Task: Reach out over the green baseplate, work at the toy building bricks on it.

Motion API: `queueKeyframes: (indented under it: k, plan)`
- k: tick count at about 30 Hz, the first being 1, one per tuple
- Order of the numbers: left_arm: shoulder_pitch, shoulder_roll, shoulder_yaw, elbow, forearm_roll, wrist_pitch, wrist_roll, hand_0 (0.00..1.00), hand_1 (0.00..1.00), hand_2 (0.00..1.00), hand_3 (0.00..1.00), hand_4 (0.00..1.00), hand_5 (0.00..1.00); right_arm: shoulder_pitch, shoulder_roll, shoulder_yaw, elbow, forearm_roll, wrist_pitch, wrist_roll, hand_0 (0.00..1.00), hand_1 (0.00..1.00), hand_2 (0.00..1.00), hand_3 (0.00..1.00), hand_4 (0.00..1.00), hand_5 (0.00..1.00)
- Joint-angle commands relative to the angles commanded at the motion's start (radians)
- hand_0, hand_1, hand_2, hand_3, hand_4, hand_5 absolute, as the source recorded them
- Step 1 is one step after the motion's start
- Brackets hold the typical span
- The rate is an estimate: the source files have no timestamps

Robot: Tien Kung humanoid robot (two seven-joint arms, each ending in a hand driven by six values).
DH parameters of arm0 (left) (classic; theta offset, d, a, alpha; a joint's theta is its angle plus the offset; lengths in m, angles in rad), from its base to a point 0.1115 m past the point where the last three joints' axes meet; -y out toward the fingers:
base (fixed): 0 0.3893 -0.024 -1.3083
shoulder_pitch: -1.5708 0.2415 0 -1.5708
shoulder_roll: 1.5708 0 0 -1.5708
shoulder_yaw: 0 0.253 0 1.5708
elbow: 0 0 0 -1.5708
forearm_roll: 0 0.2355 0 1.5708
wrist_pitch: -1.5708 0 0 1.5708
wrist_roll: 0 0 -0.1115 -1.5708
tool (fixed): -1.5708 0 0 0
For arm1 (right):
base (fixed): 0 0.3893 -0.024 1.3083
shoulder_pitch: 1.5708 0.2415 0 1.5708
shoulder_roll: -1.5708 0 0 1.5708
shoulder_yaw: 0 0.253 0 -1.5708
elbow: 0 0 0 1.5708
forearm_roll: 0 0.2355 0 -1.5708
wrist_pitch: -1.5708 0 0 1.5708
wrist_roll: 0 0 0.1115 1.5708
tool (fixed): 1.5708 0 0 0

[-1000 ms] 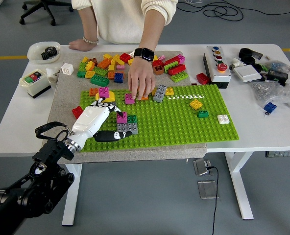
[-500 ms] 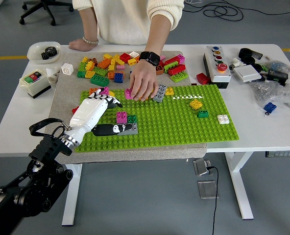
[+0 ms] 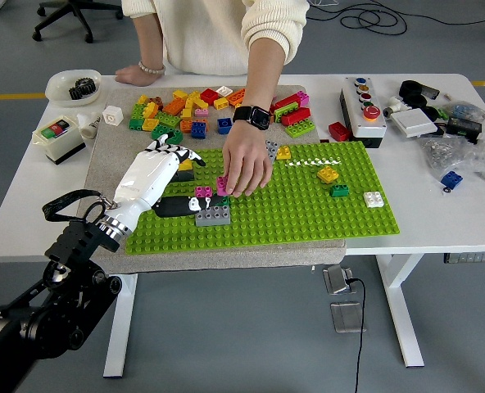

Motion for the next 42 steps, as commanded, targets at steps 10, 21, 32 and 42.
queueKeyframes:
  k: [10, 21, 32, 42]
  plan:
    - [0.002, 0.0, -0.002, -0.018, -0.001, -0.001, 0.001, 0.909, 0.704, 0.669, 0.6, 0.998, 0.758, -0.004, 0.004, 0.006, 0.0, 0.008, -0.002, 0.001, 0.746, 0.636, 0.677, 0.633, 0.854, 0.564]
    - [0.005, 0.012, 0.017, -0.056, -0.012, -0.047, 0.005, 0.901, 0.676, 0.641, 0.603, 0.998, 0.663, -0.003, 0.005, 0.005, 0.0, 0.004, 0.0, 0.001, 0.746, 0.636, 0.679, 0.63, 0.853, 0.564]
    - [0.008, 0.014, 0.018, -0.059, -0.015, -0.048, 0.007, 0.897, 0.679, 0.639, 0.6, 0.998, 0.647, -0.001, 0.004, 0.001, 0.0, -0.001, 0.001, 0.002, 0.747, 0.636, 0.679, 0.63, 0.853, 0.564]
    - [0.007, 0.027, 0.029, -0.081, -0.014, -0.092, 0.004, 0.896, 0.682, 0.642, 0.588, 0.998, 0.588, 0.0, 0.003, 0.0, 0.0, -0.007, 0.003, 0.002, 0.746, 0.636, 0.678, 0.63, 0.853, 0.564]
